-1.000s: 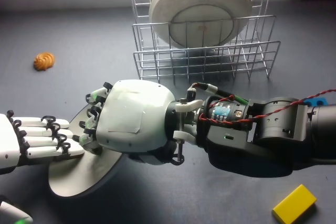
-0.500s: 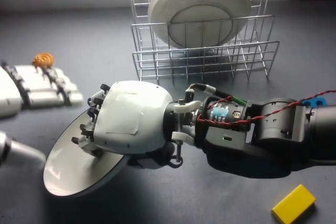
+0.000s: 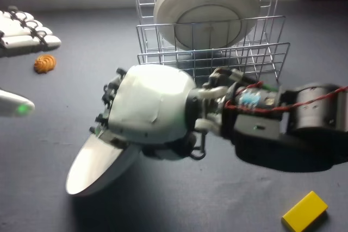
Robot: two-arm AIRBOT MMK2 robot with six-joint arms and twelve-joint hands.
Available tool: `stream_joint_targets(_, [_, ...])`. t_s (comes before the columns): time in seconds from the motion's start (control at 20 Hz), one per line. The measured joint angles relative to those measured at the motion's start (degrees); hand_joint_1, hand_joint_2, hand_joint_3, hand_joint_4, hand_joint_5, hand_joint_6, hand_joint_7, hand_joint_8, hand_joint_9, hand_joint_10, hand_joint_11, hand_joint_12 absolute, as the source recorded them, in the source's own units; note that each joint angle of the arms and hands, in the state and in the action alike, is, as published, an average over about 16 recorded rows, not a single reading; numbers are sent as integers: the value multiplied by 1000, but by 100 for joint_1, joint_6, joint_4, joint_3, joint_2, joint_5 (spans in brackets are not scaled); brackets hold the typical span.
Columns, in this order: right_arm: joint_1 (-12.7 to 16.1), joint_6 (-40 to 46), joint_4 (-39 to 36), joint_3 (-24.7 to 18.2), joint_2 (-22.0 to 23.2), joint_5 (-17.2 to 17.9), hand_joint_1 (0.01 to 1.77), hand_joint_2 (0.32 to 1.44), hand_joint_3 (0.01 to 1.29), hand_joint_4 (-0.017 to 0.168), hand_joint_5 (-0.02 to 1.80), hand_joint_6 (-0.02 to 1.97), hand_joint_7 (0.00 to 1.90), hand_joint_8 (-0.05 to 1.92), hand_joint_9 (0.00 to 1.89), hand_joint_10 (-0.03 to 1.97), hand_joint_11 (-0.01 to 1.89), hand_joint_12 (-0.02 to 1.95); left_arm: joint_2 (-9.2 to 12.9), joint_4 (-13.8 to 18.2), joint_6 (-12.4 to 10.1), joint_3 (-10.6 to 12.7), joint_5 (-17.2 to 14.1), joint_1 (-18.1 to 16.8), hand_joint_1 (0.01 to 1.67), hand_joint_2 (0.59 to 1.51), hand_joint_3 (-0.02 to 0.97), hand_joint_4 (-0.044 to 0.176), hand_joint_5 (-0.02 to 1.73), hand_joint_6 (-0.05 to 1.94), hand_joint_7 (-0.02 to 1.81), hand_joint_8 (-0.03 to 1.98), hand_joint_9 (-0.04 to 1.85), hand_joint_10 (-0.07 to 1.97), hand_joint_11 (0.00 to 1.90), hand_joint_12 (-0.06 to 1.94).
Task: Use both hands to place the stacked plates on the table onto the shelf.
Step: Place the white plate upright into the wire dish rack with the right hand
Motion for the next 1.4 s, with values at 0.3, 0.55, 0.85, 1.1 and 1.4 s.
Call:
stream_joint_targets(0.3, [413, 335, 0, -494, 718, -72, 1312, 1002, 11, -2, 884, 982, 1005, 888, 900, 1234, 666, 1548, 115, 93, 0, 14, 369, -368, 23, 1082, 18, 8, 61, 16, 56, 18, 51, 9, 37, 38])
stream_joint_targets(0.55, [801, 1098, 4, -707, 1253, -91, 1324, 1010, 11, -2, 891, 1033, 1027, 903, 906, 1232, 679, 1542, 155, 170, 0, 48, 465, -491, 23, 1081, 19, 8, 64, 16, 55, 18, 51, 9, 38, 46])
stream_joint_targets(0.85, [1220, 2574, 233, -559, 1647, -118, 1332, 1009, 10, -2, 877, 1052, 1023, 917, 903, 1238, 693, 1547, 176, 245, 0, 92, 433, -488, 23, 1081, 19, 8, 67, 16, 54, 18, 51, 9, 32, 52])
stream_joint_targets(1.1, [1483, 3746, 551, -315, 1797, -204, 1341, 1009, 10, -2, 870, 1047, 1018, 921, 899, 1247, 689, 1571, 194, 333, -1, 99, 283, -440, 22, 1081, 19, 8, 68, 16, 53, 18, 47, 9, 27, 57])
stream_joint_targets(1.4, [1629, 4544, 915, -5, 1834, -323, 1351, 1009, 10, -3, 871, 1040, 1016, 911, 899, 1246, 671, 1593, 216, 625, -1, 95, -274, -358, 23, 1081, 19, 8, 69, 16, 51, 18, 43, 9, 21, 57])
